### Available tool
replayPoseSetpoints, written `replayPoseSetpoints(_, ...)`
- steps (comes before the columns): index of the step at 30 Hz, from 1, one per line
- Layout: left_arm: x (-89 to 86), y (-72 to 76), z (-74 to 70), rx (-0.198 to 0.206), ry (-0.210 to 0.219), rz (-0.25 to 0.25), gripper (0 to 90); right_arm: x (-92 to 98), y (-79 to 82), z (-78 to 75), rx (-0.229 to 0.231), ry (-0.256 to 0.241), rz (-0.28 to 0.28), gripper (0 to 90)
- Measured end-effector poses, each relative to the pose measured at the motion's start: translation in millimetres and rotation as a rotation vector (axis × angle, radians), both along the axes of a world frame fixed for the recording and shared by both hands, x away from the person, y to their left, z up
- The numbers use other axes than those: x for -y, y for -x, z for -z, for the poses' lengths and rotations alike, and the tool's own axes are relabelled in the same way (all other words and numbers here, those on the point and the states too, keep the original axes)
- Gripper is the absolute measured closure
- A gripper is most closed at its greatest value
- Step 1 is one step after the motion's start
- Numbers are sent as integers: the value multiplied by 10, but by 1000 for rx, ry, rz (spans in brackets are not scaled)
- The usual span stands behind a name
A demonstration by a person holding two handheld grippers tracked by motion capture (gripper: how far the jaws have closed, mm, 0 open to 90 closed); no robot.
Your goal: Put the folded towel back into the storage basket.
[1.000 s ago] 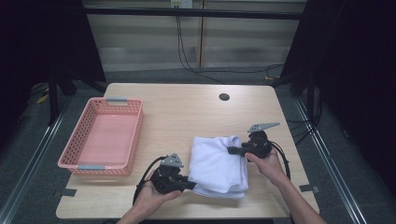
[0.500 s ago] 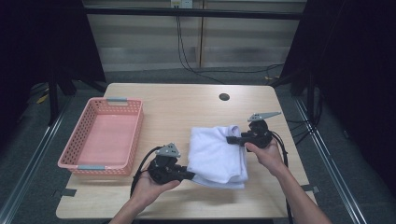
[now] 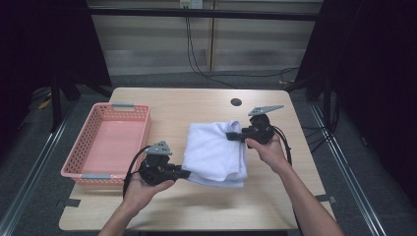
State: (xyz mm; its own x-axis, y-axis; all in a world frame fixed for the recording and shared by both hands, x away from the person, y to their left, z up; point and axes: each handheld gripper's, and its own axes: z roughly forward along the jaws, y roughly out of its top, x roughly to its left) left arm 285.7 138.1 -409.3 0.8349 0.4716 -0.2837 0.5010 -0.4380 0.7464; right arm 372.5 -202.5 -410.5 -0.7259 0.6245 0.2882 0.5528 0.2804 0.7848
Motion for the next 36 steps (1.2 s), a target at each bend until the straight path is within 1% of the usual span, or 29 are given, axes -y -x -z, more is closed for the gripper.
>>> replayPoseSetpoints(2, -65, -23, -16, -2, 6, -9, 778, -67, -45, -29, 5, -2, -7, 733)
replayPoseSetpoints(3, -98, -36, -25, -8, 16, -16, 778, -101, -68, -42, 7, 1, -10, 733)
replayPoseSetpoints(4, -98, -36, -25, -8, 16, -16, 778, -101, -68, -42, 7, 1, -10, 733)
replayPoseSetpoints(5, -158, -67, -55, -12, 19, -23, 778, -169, -116, -66, 6, 3, -17, 733)
replayPoseSetpoints(6, -186, -76, -82, -5, 3, -27, 778, -200, -139, -78, 7, 1, -21, 733)
replayPoseSetpoints(8, -246, -90, -134, -1, 7, -32, 778, -253, -176, -100, 7, -6, -24, 733)
replayPoseSetpoints(10, -301, -101, -175, 11, -5, -37, 778, -322, -222, -129, 10, -14, -34, 733)
replayPoseSetpoints(12, -324, -106, -187, 11, -4, -38, 778, -355, -241, -143, 11, -12, -38, 733)
replayPoseSetpoints(13, -394, -121, -209, 16, -6, -52, 778, -418, -276, -175, 15, -13, -45, 733)
replayPoseSetpoints(16, -498, -127, -231, 16, 14, -68, 778, -503, -320, -211, 20, -19, -54, 733)
replayPoseSetpoints(17, -524, -128, -234, 13, 21, -71, 777, -539, -338, -227, 21, -25, -62, 733)
replayPoseSetpoints(18, -563, -135, -240, 0, 36, -77, 777, -558, -347, -237, 23, -34, -64, 733)
replayPoseSetpoints(19, -601, -142, -247, -3, 34, -80, 777, -590, -358, -250, 25, -36, -70, 734)
replayPoseSetpoints(21, -665, -152, -261, -1, 32, -94, 777, -662, -381, -281, 32, -30, -82, 733)
replayPoseSetpoints(24, -753, -170, -305, 7, 33, -109, 778, -742, -433, -331, 38, -48, -90, 734)
replayPoseSetpoints(26, -802, -178, -338, 15, 32, -119, 778, -795, -454, -356, 45, -41, -93, 734)
replayPoseSetpoints(31, -913, -182, -390, 31, 32, -135, 778, -913, -520, -433, 48, -49, -102, 734)
replayPoseSetpoints(34, -985, -194, -400, 32, 33, -146, 778, -996, -563, -462, 46, -50, -106, 734)
replayPoseSetpoints(36, -1040, -198, -401, 33, 35, -163, 778, -1061, -593, -477, 44, -50, -107, 734)
